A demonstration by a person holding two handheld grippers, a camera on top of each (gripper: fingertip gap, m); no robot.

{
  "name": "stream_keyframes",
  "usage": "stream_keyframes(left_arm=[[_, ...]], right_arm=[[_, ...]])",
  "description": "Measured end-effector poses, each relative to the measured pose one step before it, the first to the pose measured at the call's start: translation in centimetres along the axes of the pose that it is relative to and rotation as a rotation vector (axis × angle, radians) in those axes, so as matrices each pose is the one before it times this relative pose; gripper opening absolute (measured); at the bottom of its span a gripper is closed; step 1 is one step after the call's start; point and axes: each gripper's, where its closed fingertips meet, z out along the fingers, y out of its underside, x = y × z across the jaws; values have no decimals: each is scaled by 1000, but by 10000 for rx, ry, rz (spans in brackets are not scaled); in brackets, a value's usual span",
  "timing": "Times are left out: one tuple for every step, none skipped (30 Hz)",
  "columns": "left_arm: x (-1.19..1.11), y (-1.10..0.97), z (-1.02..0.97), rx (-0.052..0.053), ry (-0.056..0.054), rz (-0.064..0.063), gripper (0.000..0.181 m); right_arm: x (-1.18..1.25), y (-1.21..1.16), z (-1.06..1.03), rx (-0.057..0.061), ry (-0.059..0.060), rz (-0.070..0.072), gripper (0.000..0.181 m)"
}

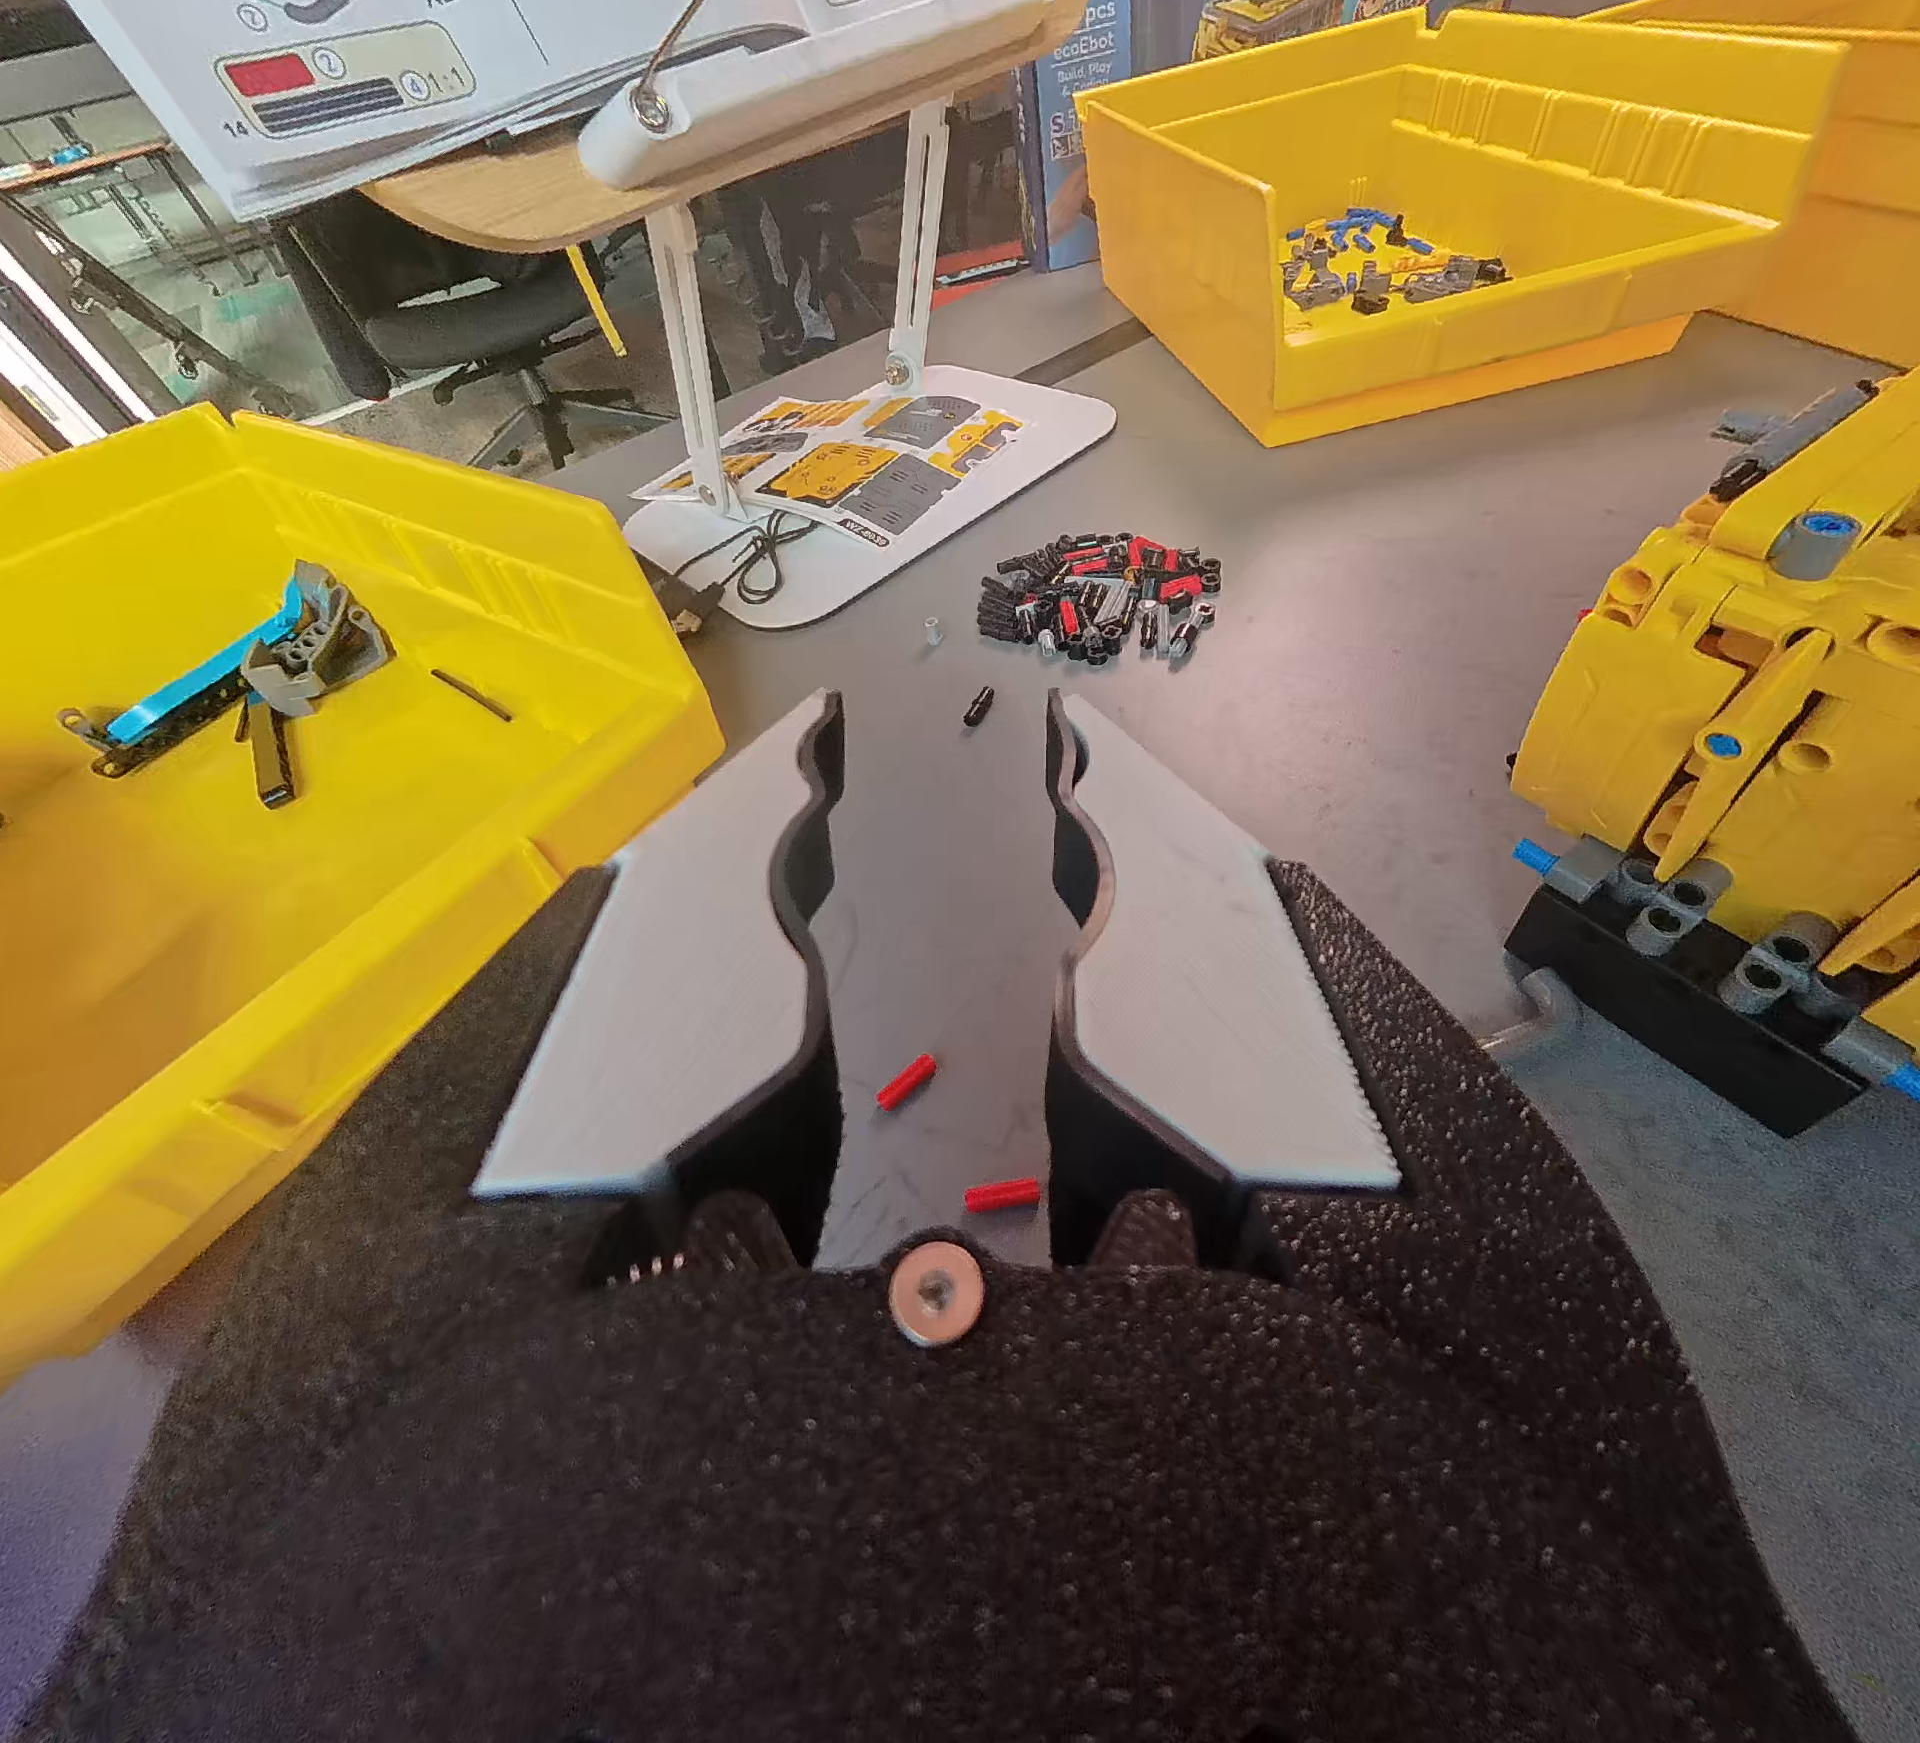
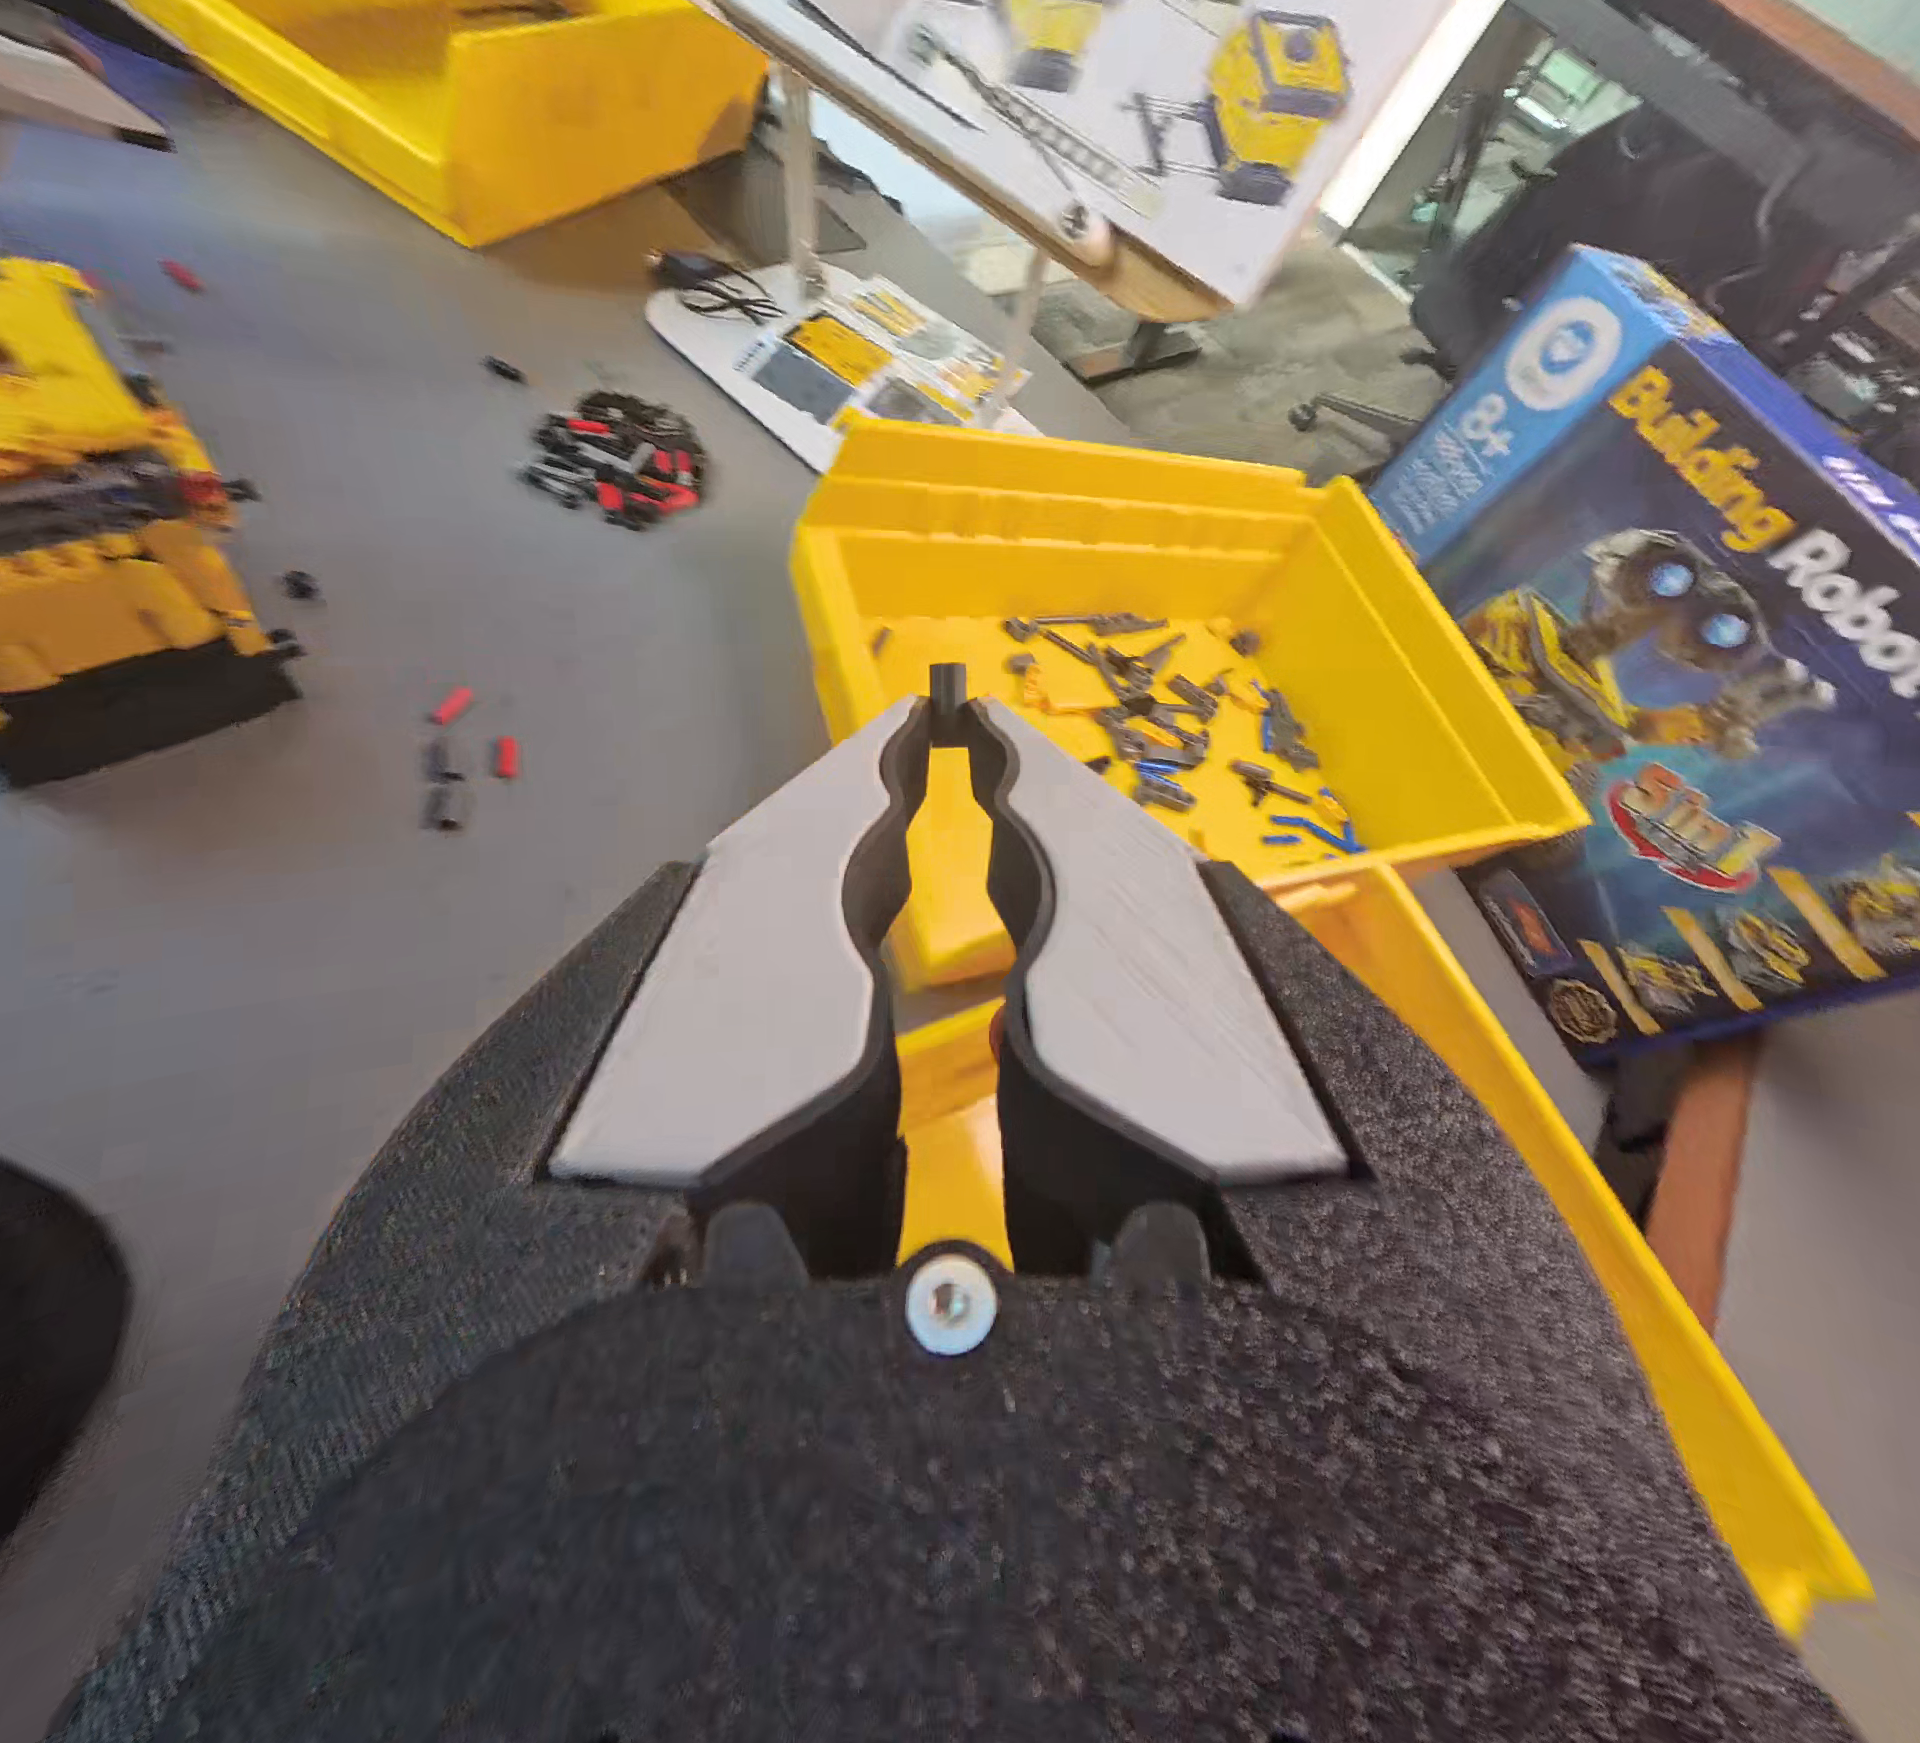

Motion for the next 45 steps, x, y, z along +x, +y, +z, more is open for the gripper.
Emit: stream_keyframes(left_arm=[[39,-106,-58,32,3,12,38],[13,-114,-73,38,2,1,38],[-2,-118,-74,35,4,-5,38],[5,-103,-71,24,12,-12,38],[32,-91,-52,10,26,-20,38],[52,-83,-58,3,34,-18,39],[51,-85,-58,4,31,-7,39],[43,-104,-73,4,26,4,40],[42,-108,-88,0,22,9,40],[9,-99,-89,-4,11,5,41],[-6,-97,-96,-2,11,-3,41],[-22,-97,-92,10,13,-16,41],[-34,-96,-83,18,10,-30,41],[-44,-70,-79,15,10,-39,41],[-44,-39,-48,8,6,-37,41],[-53,-3,-28,0,0,-29,41],[-44,17,-15,-12,0,-23,41],[-16,50,3,-20,5,-20,41],[6,44,20,-21,8,-13,41],[27,62,40,-25,13,-2,41],[30,91,47,-35,12,11,41],[45,77,51,-36,6,19,41],[25,84,49,-31,3,14,41],[34,71,49,-28,10,-1,41],[46,81,62,-29,20,-10,41],[50,80,61,-30,18,-6,41],[29,74,40,-29,9,4,41],[31,67,42,-24,4,6,41],[14,41,26,-14,6,-1,41],[14,27,19,-9,9,-11,41],[30,36,39,-12,17,-14,41],[39,53,37,-17,25,-10,41],[76,40,48,-22,30,2,41],[87,13,26,-15,27,18,41],[84,-20,9,-3,19,30,41],[74,-57,-20,8,12,36,41],[46,-63,-23,15,4,32,41],[27,-48,-21,13,-3,19,41],[-12,-28,-11,7,-9,8,41],[-40,-7,-19,3,-20,1,41],[-68,18,-6,-1,-30,-4,41],[-85,65,5,-13,-30,-15,41],[-81,94,33,-24,-21,-25,41],[-59,89,34,-22,-14,-28,41],[-44,87,42,-23,-7,-22,41]], right_arm=[[-2154,-690,107,-90,-475,37,6],[-1983,-457,343,-154,-311,-25,6],[-1850,-58,577,-339,-201,-88,6],[-1702,294,794,-509,-121,-63,6],[-1585,448,965,-513,-111,69,7],[-1688,515,1088,-464,-290,182,7],[-1459,598,1210,-418,-272,292,6],[-1132,697,1265,-397,-201,198,6],[-744,825,1269,-428,-79,51,6],[-493,805,1256,-402,-34,49,6],[-476,631,1128,-310,-97,123,6],[-559,541,998,-302,-210,112,7],[-284,423,848,-240,-80,26,6],[-58,317,687,-183,24,-25,6],[-334,271,509,-151,-168,-54,6],[-285,77,362,-44,-138,20,6],[-119,101,290,-53,-43,-3,6],[22,240,266,-135,16,-48,7],[111,186,210,-95,58,-44,7],[90,117,155,-51,41,-1,7],[-5,117,105,-44,-15,10,7],[21,-37,-13,37,-4,21,7],[96,32,-22,-16,32,-3,9],[108,39,-59,-12,25,-3,12],[37,-123,-214,85,-20,6,15],[91,-467,-582,276,-17,24,17],[379,-882,-1079,472,51,12,17],[879,-1239,-1574,627,192,66,17],[1560,-1342,-1891,634,380,196,17],[2319,-1169,-2042,502,589,331,16],[2962,-933,-1963,381,765,380,14],[3462,-595,-1680,249,896,347,13],[3741,-29,-1170,-5,932,272,12],[3819,765,-482,-337,883,214,13],[3826,1412,234,-558,853,258,14],[3419,1557,893,-522,688,392,14],[2586,1561,1361,-506,335,487,14],[1993,1583,1606,-579,186,445,14],[1794,1366,1708,-493,303,348,13],[1329,1111,1659,-392,257,310,12],[676,918,1554,-356,64,265,12],[405,618,1358,-241,35,259,13],[306,380,1143,-142,45,266,13],[171,322,987,-141,-12,244,11],[90,361,880,-176,-52,278,12]])
